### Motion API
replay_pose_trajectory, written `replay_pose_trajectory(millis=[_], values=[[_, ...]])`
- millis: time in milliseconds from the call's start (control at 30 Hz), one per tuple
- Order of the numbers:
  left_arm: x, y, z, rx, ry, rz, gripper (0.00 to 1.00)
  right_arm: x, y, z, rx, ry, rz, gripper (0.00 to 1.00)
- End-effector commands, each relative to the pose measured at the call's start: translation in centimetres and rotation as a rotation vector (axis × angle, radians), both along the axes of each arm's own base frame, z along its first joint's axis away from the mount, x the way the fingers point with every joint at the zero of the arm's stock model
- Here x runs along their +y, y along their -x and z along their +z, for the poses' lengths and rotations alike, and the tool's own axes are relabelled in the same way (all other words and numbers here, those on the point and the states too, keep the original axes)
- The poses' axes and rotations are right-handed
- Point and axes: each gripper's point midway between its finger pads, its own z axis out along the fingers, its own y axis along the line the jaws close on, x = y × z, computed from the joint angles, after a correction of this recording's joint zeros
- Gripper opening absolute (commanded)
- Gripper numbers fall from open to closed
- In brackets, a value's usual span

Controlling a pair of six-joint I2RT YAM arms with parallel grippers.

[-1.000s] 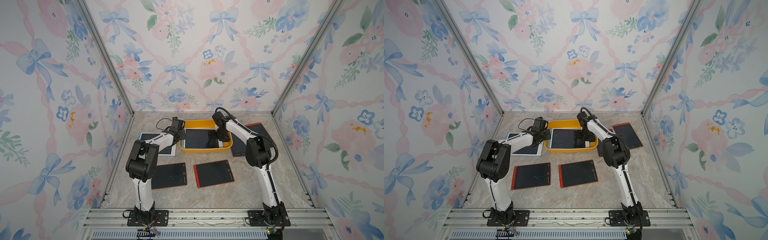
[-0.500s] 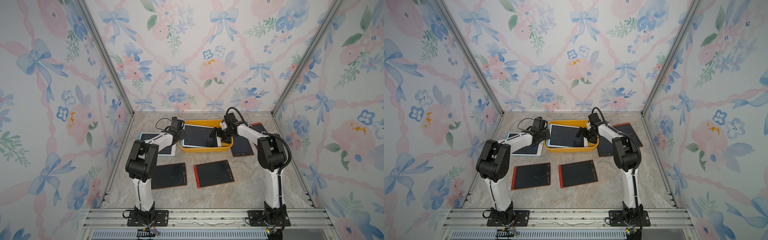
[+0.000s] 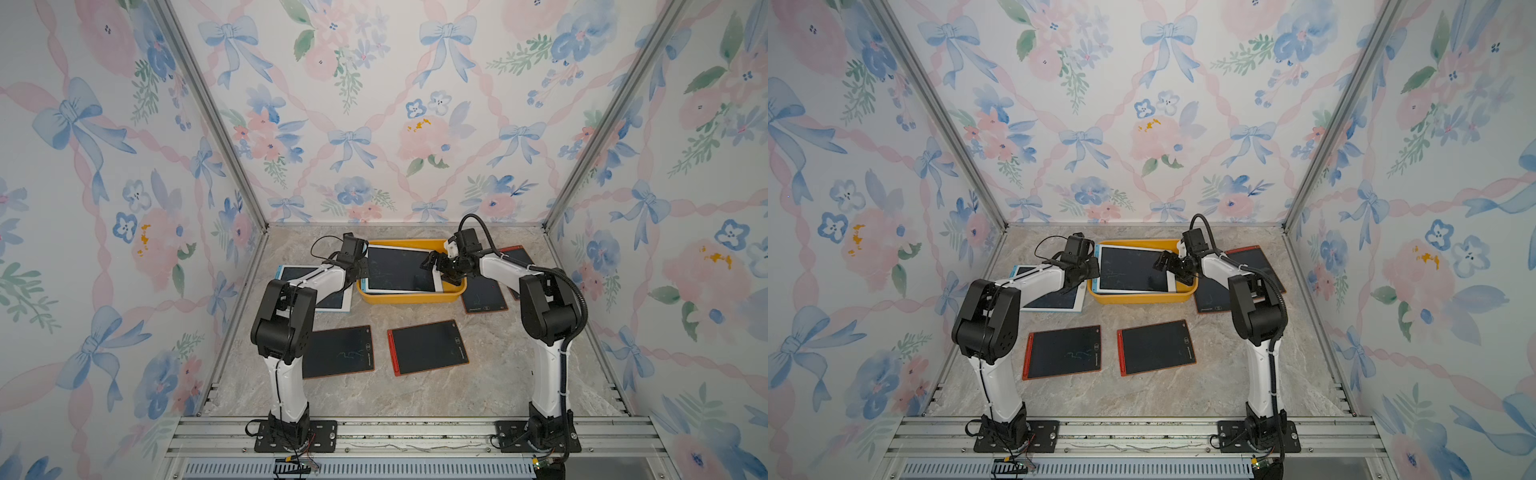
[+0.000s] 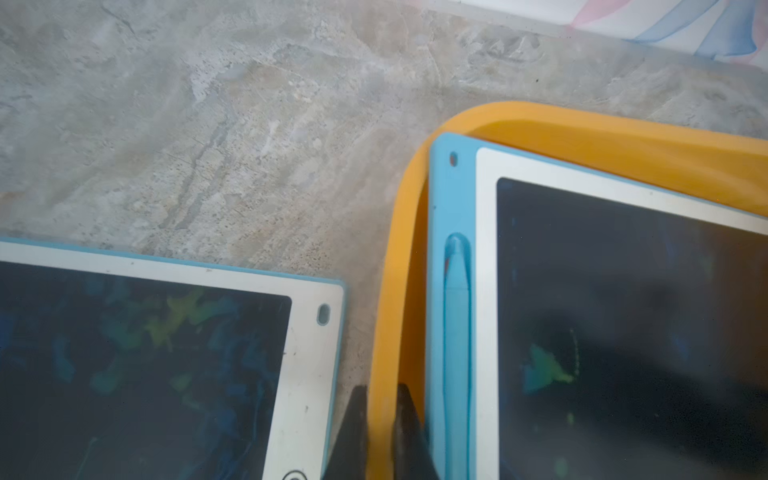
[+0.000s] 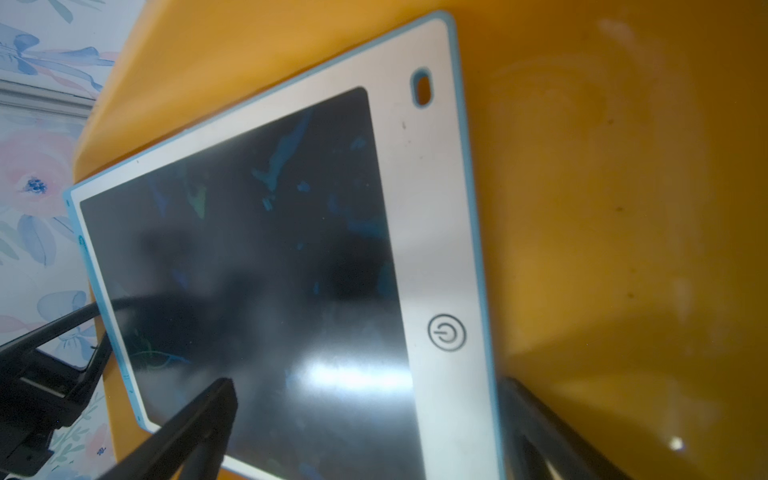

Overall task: Take out the writing tablet from the storage box
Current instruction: Pick up the writing tablet from the storage box.

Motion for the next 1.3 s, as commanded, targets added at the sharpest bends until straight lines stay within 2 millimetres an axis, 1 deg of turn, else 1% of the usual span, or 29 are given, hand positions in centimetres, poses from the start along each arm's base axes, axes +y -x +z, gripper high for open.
replay_pose_trajectory(millis=[0,133,233,367,667,833,933,1100,1267], values=[[-0.8,0.6,-0.5,0.034,0.022,-0.016,0.0,2.6,0.4,2.9,0.02,-0.213,0.044,0.98],[-0.8,0.6,-0.3,0.03,0.019,-0.017,0.0,2.3,0.4,3.9,-0.002,-0.226,0.036,0.97],[-0.7,0.6,-0.4,0.03,0.016,-0.014,0.0,1.8,0.6,4.2,-0.011,-0.207,0.025,0.97],[-0.7,0.6,-0.6,0.035,0.018,-0.014,0.0,1.7,0.6,4.8,-0.018,-0.207,0.019,0.96],[-0.4,0.7,-0.8,0.036,0.001,-0.004,0.0,1.7,0.2,7.8,-0.064,-0.179,0.03,0.96],[-0.1,0.8,-0.9,0.037,-0.011,0.005,0.0,1.5,0.1,8.5,-0.07,-0.154,0.029,0.95],[0.0,0.9,-0.9,0.036,-0.017,0.01,0.0,1.5,0.0,8.6,-0.069,-0.147,0.03,0.95],[0.1,0.9,-0.8,0.033,-0.022,0.012,0.0,1.5,0.0,9.3,-0.076,-0.149,0.032,0.95],[0.1,0.9,-0.8,0.034,-0.022,0.01,0.0,1.6,0.2,9.5,-0.069,-0.165,0.04,0.95]])
